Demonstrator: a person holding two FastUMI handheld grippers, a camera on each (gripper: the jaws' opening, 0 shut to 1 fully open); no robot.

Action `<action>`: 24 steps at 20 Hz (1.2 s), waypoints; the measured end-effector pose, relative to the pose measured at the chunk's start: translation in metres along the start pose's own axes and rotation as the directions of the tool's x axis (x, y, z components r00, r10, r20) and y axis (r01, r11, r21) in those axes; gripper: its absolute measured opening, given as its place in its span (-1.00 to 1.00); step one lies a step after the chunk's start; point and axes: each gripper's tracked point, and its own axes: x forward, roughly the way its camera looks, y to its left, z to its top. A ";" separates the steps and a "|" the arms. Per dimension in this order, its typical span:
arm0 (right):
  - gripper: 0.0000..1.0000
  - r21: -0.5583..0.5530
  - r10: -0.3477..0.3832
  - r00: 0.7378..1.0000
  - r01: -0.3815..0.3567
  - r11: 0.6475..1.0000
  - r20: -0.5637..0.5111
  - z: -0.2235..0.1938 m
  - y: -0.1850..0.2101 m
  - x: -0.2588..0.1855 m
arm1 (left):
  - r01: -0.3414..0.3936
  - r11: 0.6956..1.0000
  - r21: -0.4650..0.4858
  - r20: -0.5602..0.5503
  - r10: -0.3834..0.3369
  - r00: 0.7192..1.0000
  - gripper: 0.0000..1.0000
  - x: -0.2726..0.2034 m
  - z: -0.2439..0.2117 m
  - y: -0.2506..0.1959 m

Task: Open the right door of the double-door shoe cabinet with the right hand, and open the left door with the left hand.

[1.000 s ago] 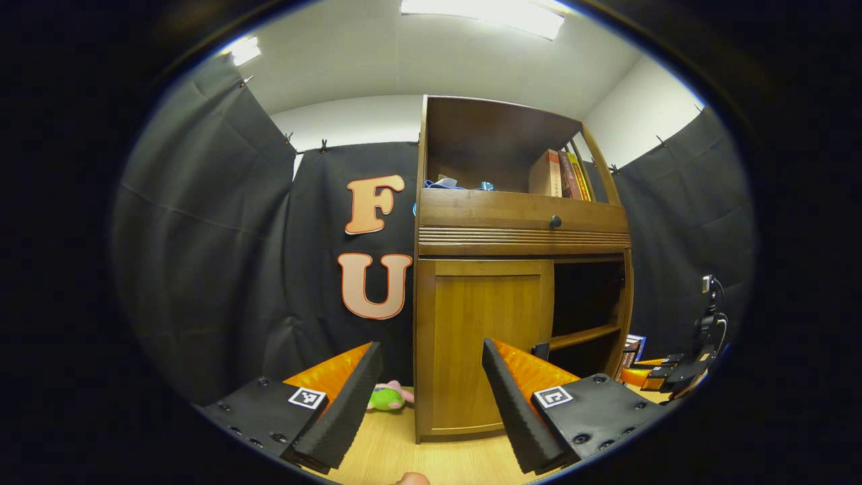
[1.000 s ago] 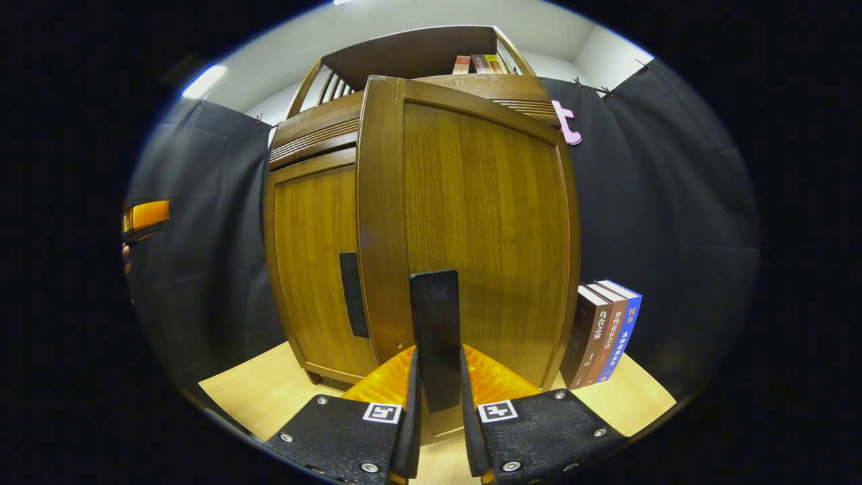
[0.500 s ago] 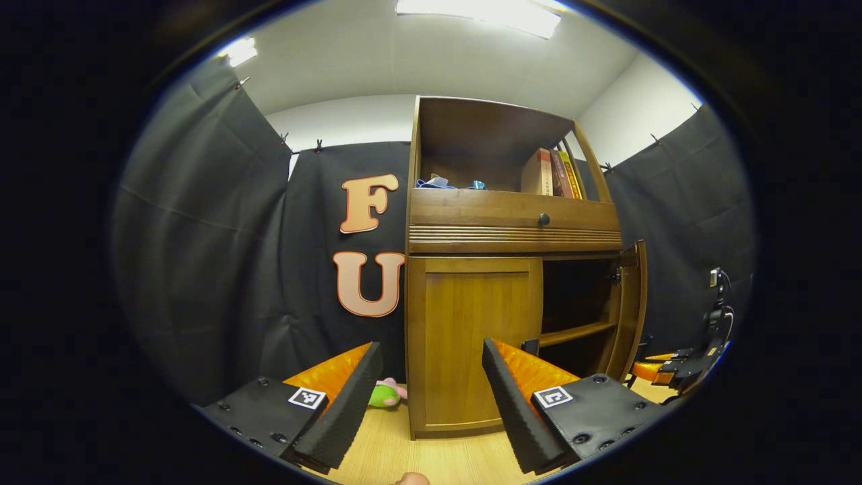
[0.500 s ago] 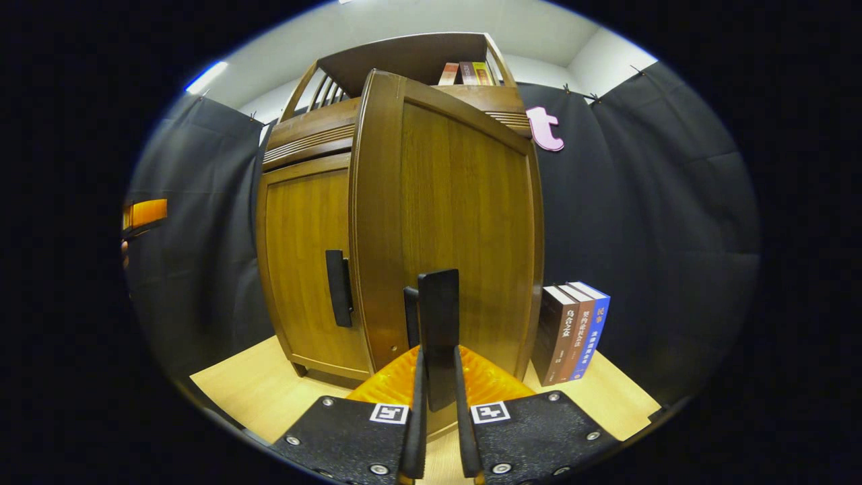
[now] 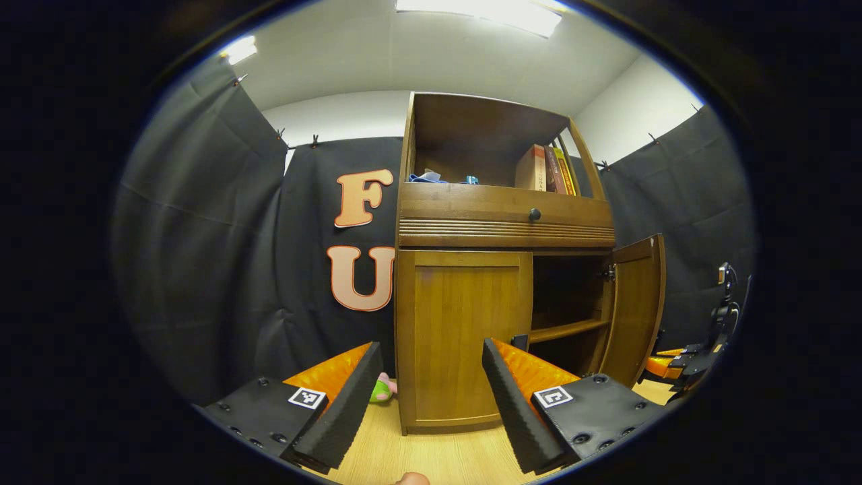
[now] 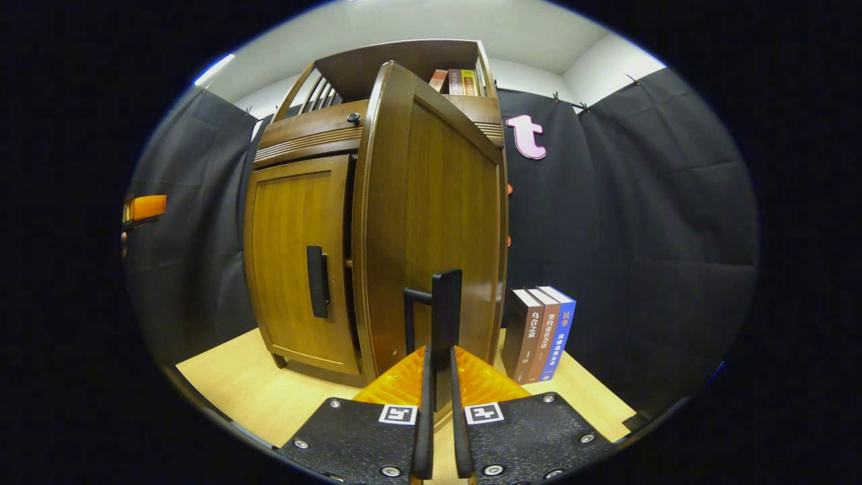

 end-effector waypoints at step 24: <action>-0.89 0.010 -0.101 0.995 0.101 0.995 -0.006 -0.001 -0.074 -0.011 | 0.026 1.000 0.002 -0.042 -0.026 0.999 0.92 0.024 -0.025 -0.039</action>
